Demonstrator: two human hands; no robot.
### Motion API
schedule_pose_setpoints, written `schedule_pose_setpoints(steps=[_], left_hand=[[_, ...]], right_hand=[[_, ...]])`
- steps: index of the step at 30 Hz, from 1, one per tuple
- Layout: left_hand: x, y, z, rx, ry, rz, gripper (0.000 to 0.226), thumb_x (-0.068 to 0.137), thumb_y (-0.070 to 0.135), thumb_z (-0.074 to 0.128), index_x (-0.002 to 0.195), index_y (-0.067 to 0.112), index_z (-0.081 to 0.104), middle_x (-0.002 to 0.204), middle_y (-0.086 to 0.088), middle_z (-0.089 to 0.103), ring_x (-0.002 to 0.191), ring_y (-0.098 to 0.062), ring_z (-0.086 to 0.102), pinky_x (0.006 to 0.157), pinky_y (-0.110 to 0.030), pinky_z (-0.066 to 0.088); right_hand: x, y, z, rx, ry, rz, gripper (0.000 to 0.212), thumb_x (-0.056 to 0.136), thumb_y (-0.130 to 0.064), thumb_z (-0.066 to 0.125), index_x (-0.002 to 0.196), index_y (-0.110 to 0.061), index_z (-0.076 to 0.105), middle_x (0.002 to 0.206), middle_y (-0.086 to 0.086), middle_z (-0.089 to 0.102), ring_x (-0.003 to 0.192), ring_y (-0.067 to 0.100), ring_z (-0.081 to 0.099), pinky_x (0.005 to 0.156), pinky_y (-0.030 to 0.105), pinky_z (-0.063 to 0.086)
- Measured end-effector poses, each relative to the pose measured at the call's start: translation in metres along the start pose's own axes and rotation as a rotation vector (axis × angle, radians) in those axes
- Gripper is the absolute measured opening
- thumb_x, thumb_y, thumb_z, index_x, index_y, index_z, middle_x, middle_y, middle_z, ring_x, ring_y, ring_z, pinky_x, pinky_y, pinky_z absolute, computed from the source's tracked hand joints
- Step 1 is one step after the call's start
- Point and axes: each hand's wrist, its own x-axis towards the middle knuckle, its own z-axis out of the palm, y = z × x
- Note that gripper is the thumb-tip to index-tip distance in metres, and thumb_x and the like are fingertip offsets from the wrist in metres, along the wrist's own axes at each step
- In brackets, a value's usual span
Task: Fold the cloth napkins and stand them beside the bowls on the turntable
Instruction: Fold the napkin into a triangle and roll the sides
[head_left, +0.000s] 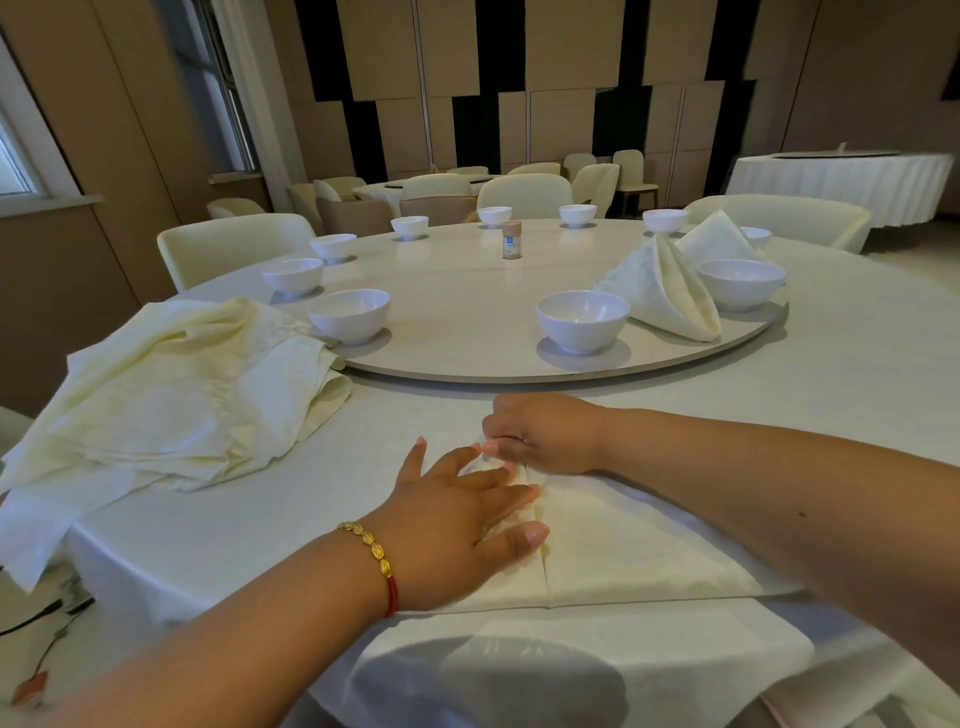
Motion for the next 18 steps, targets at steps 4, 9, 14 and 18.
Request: schedule_pose_setpoints(steps=[4,9,14,18], left_hand=[[0.009,-0.005,-0.008,-0.059,0.0,0.002,0.064,0.089,0.063,0.004,0.142,0.046,0.035,0.153,0.025,0.025,0.146,-0.007,-0.005,0.113,-0.051,-0.019],[0.03,0.003,-0.018,-0.102,0.077,-0.091,0.058,0.099,0.053,0.013,0.128,0.027,0.056,0.14,0.015,0.049,0.145,-0.005,0.01,0.114,-0.053,-0.015],[0.023,0.017,-0.004,-0.113,0.073,-0.148,0.067,0.094,0.061,0.01,0.152,0.027,0.02,0.159,0.006,0.018,0.147,-0.008,0.007,0.116,-0.052,-0.012],[0.014,0.021,0.005,-0.073,0.038,-0.172,0.073,0.09,0.066,0.006,0.153,0.029,0.006,0.161,0.007,0.003,0.147,-0.009,-0.003,0.116,-0.052,-0.012]], right_hand=[[-0.001,0.001,0.004,-0.015,0.023,0.085,0.034,0.1,-0.041,0.04,0.073,-0.022,0.046,0.072,-0.005,0.045,0.07,0.015,0.046,0.063,0.032,0.036],[-0.016,0.01,0.012,-0.044,0.159,0.368,0.038,0.1,-0.04,0.037,0.067,-0.022,0.039,0.067,-0.006,0.043,0.072,0.02,0.047,0.062,0.031,0.035],[-0.04,0.015,0.021,-0.049,0.248,0.654,0.038,0.1,-0.036,0.035,0.064,-0.024,0.037,0.073,-0.004,0.047,0.076,0.02,0.047,0.063,0.029,0.033],[-0.057,0.008,0.021,-0.037,0.225,0.764,0.038,0.1,-0.033,0.034,0.063,-0.024,0.038,0.067,-0.006,0.042,0.076,0.02,0.049,0.063,0.028,0.035]])
